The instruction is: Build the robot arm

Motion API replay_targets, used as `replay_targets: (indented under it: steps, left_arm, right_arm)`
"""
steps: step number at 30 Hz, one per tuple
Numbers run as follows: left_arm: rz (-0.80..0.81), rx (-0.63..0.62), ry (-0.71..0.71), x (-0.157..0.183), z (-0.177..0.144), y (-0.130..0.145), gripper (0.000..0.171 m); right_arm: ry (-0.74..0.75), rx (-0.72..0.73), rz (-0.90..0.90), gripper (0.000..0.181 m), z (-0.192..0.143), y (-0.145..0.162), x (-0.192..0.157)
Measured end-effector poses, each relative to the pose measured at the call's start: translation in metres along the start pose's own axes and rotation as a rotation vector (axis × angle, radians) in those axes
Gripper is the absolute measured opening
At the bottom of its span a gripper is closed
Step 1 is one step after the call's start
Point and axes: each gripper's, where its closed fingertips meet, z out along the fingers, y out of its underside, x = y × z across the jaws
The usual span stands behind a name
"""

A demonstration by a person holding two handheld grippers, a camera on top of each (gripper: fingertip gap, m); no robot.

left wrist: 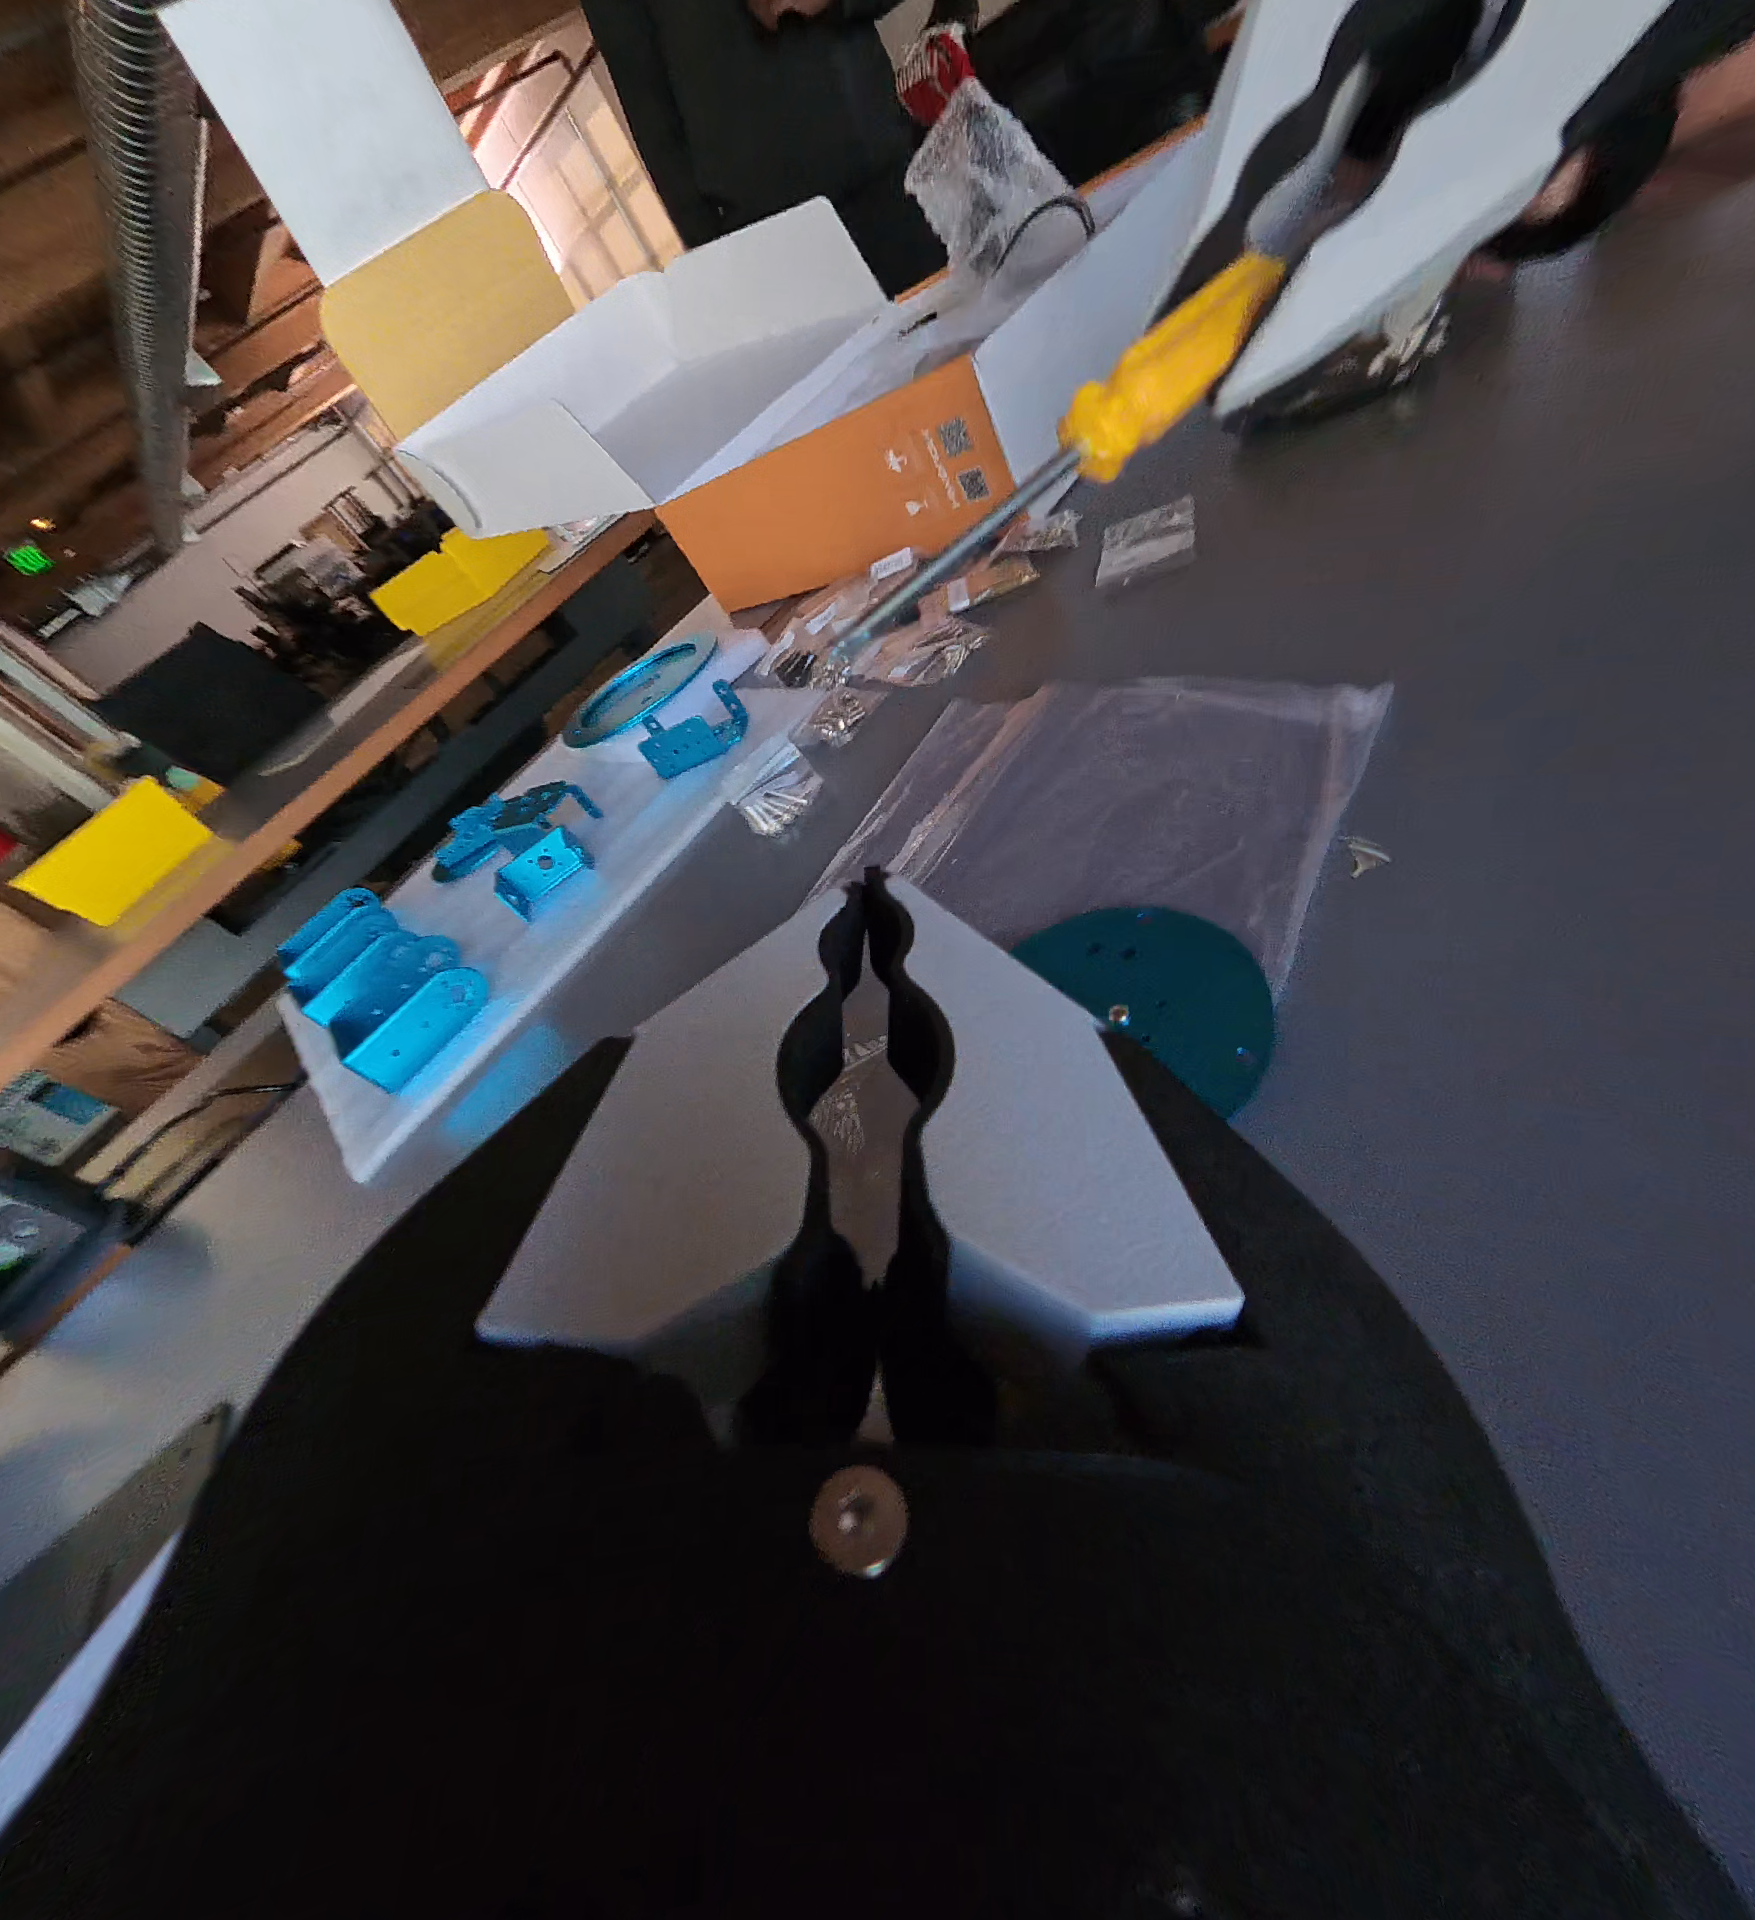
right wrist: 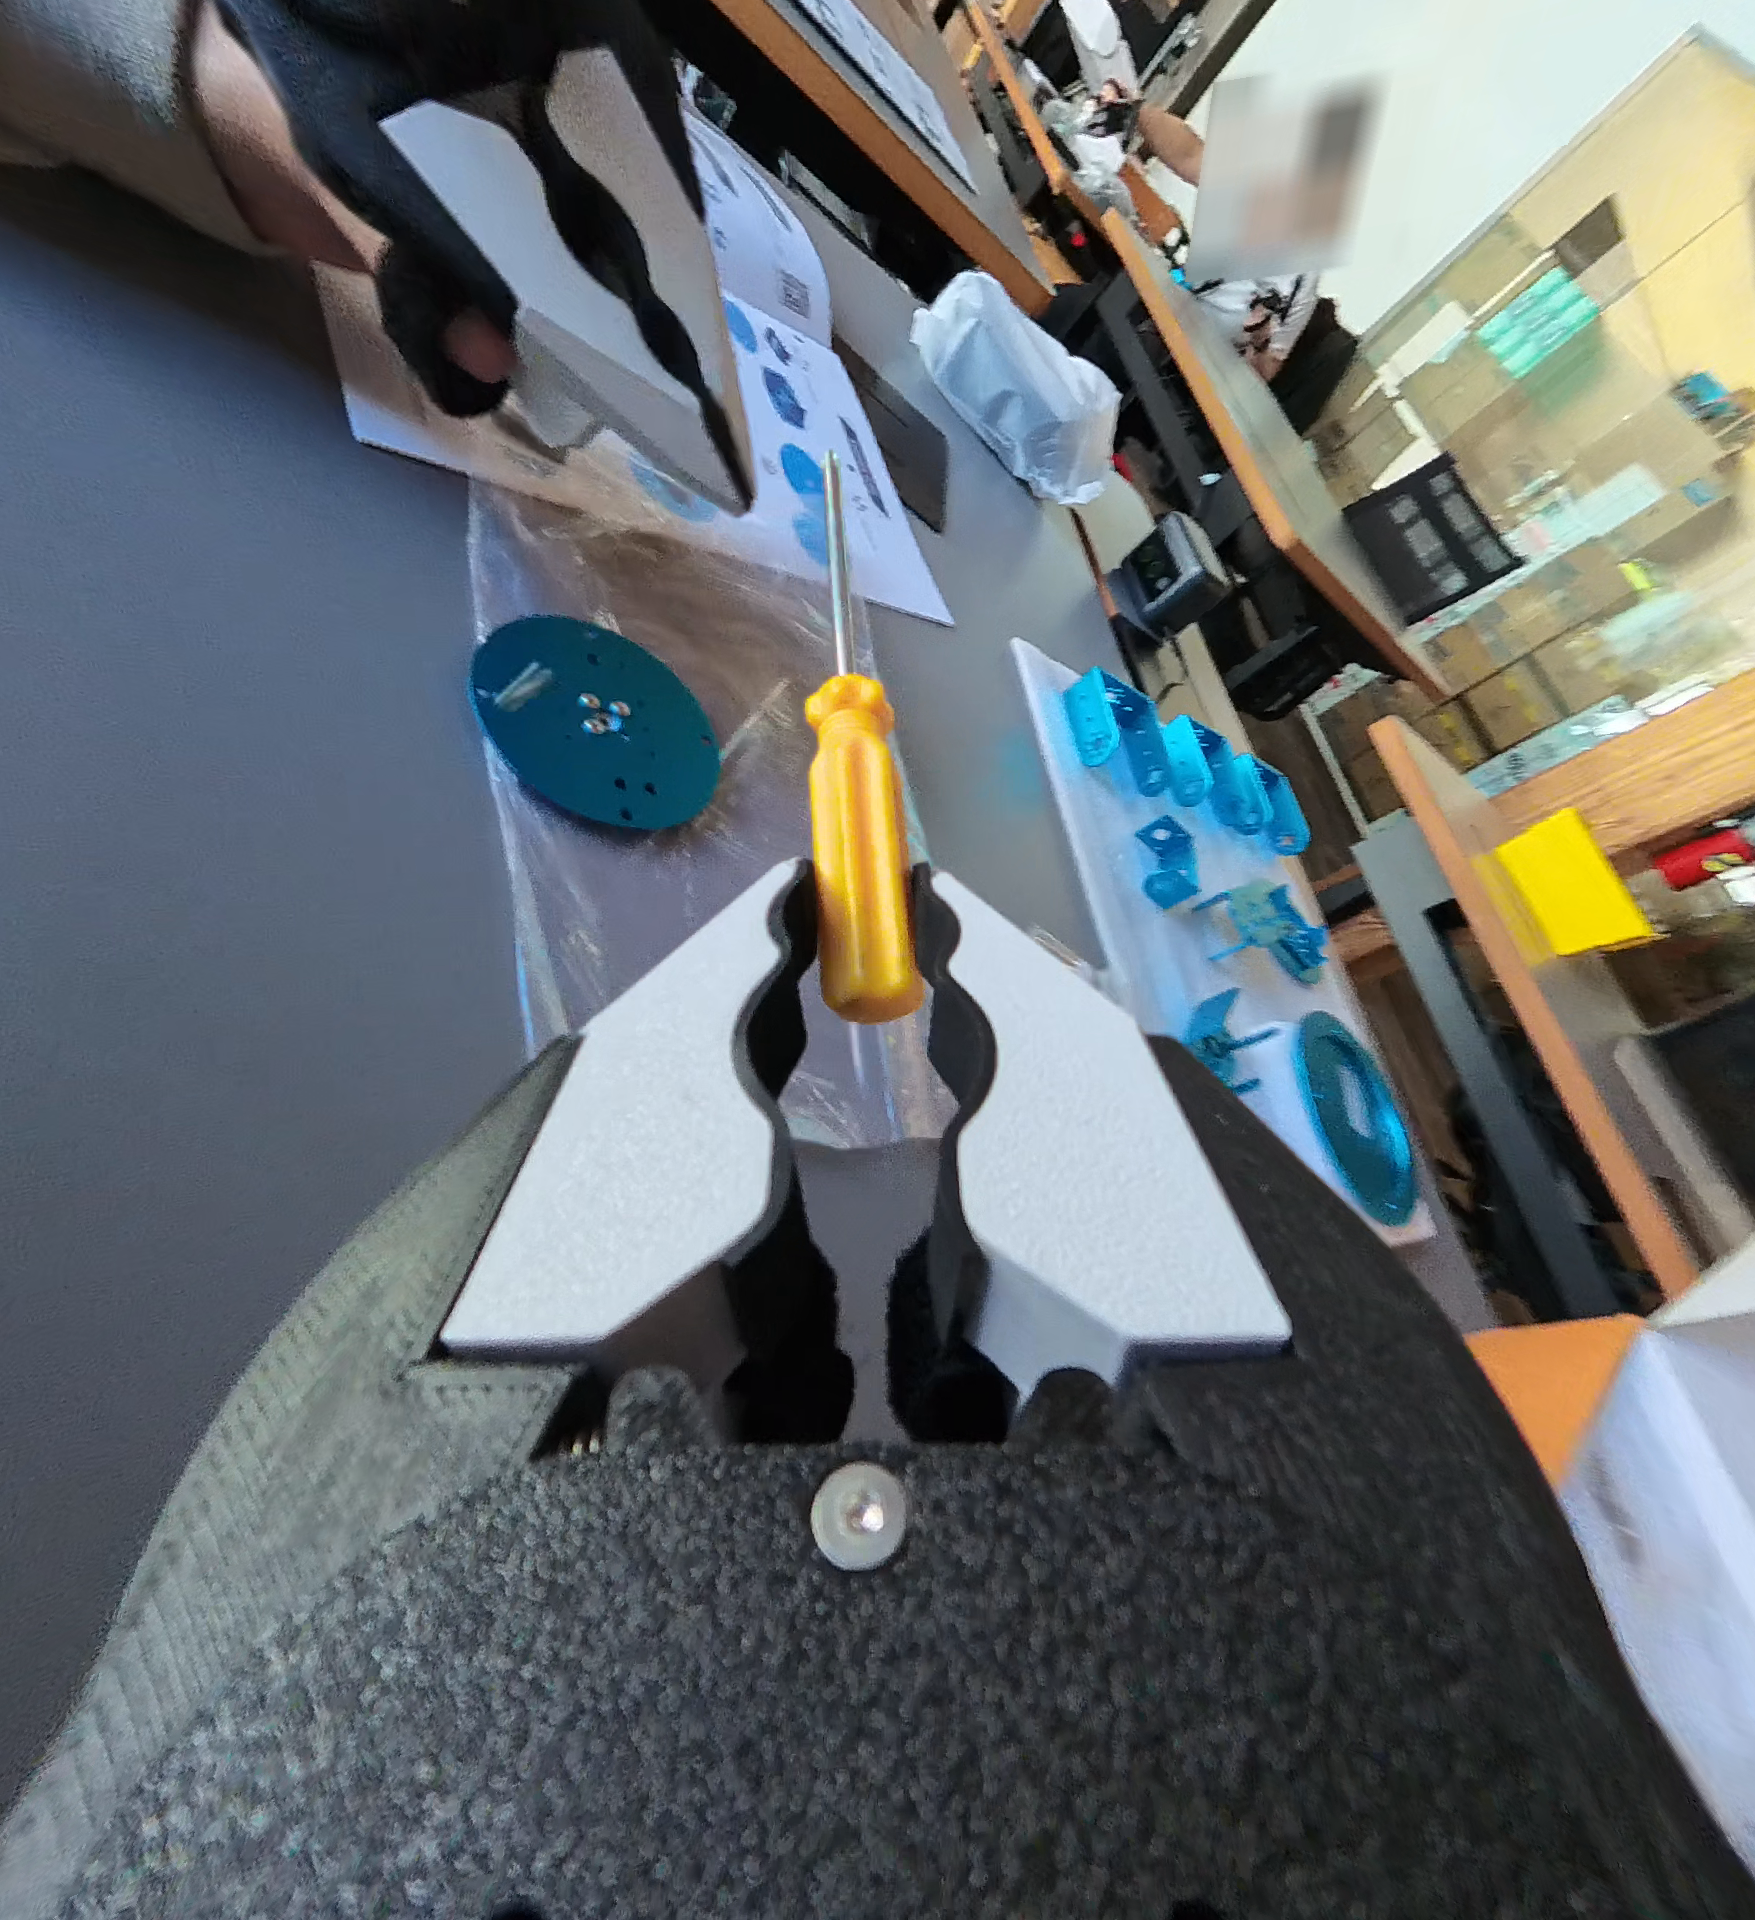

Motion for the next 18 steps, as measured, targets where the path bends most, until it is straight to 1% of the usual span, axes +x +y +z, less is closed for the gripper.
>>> replay_targets:
  steps: [2,4,6,9,13,15,18]
  left_arm:
    - [0.064,-0.034,-0.016,0.003,0.002,0.005,0.000]
    - [0.066,-0.069,-0.006,0.005,0.004,0.011,0.000]
    - [0.049,-0.099,-0.034,0.000,0.004,0.015,0.000]
    - [0.005,-0.077,-0.072,-0.010,0.000,0.011,0.000]
    - [-0.048,-0.029,-0.128,-0.023,-0.007,0.002,0.000]
    - [-0.094,-0.010,-0.109,-0.023,-0.008,0.000,0.001]
    - [-0.160,0.003,-0.076,-0.021,-0.009,-0.002,0.006]
  right_arm:
    - [0.065,-0.039,-0.070,0.017,-0.004,0.004,0.005]
    - [0.089,-0.107,-0.106,0.017,-0.004,0.017,0.005]
    - [0.102,-0.192,-0.110,0.017,-0.003,0.035,0.008]
    - [0.134,-0.239,-0.110,0.017,-0.004,0.051,0.018]
    - [0.194,-0.226,-0.008,0.017,-0.012,0.059,0.039]
    - [0.220,-0.240,0.027,0.017,-0.015,0.062,0.047]
    - [0.283,-0.320,0.025,0.017,-0.033,0.074,0.056]
